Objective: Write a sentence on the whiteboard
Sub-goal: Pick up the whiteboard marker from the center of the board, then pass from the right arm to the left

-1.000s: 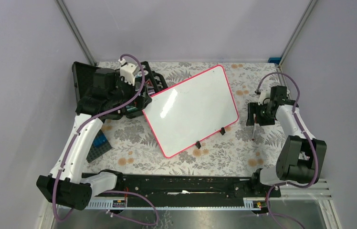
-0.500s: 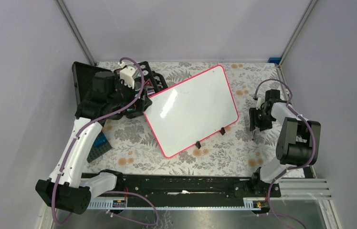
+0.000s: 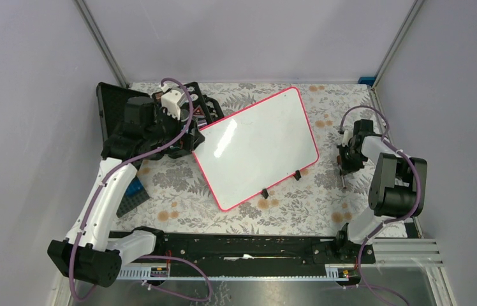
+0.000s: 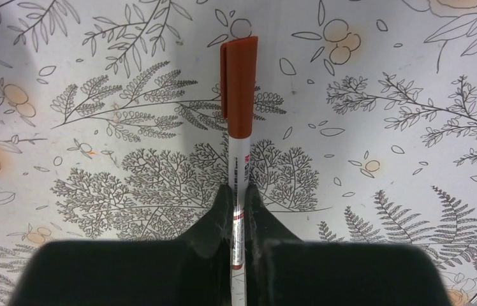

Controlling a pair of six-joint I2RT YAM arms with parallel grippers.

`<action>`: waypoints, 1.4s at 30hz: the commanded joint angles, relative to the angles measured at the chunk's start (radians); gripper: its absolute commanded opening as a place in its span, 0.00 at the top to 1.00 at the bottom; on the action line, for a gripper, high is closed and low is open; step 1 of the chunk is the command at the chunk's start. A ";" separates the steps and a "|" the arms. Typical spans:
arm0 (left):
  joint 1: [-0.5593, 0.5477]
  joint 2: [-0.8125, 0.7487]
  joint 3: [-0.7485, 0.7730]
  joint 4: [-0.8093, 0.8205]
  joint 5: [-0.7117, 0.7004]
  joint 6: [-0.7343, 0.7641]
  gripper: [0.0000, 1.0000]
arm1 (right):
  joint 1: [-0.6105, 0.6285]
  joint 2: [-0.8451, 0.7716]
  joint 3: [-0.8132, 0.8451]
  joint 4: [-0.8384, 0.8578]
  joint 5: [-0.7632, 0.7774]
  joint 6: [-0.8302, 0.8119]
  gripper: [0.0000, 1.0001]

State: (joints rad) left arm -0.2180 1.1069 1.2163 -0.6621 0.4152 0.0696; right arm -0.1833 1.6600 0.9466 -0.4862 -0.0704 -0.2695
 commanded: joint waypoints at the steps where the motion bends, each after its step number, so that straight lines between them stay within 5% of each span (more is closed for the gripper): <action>1: -0.004 -0.021 0.008 0.035 0.053 0.016 0.01 | -0.002 -0.087 0.074 -0.099 -0.056 -0.074 1.00; 10: -0.056 0.040 0.127 -0.161 0.259 0.201 0.01 | 0.103 -0.250 0.340 -0.504 -0.488 -0.227 1.00; 19: -0.257 0.091 0.265 -0.222 0.196 0.404 0.01 | 0.426 -0.288 0.493 -0.703 -0.777 -0.211 1.00; 24: -0.455 0.098 0.316 -0.276 0.060 0.634 0.01 | 0.565 -0.293 0.441 -0.698 -0.869 -0.187 1.00; 32: -0.851 0.097 0.237 -0.286 -0.348 0.911 0.05 | 0.694 -0.262 0.378 -0.689 -0.991 -0.133 1.00; 42: -1.001 0.179 0.226 -0.300 -0.495 0.988 0.24 | 0.761 -0.246 0.348 -0.639 -1.073 -0.074 1.00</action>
State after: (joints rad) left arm -1.1809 1.2739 1.4567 -0.9779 0.0132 0.9932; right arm 0.5663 1.3987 1.2766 -1.1305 -1.0607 -0.3691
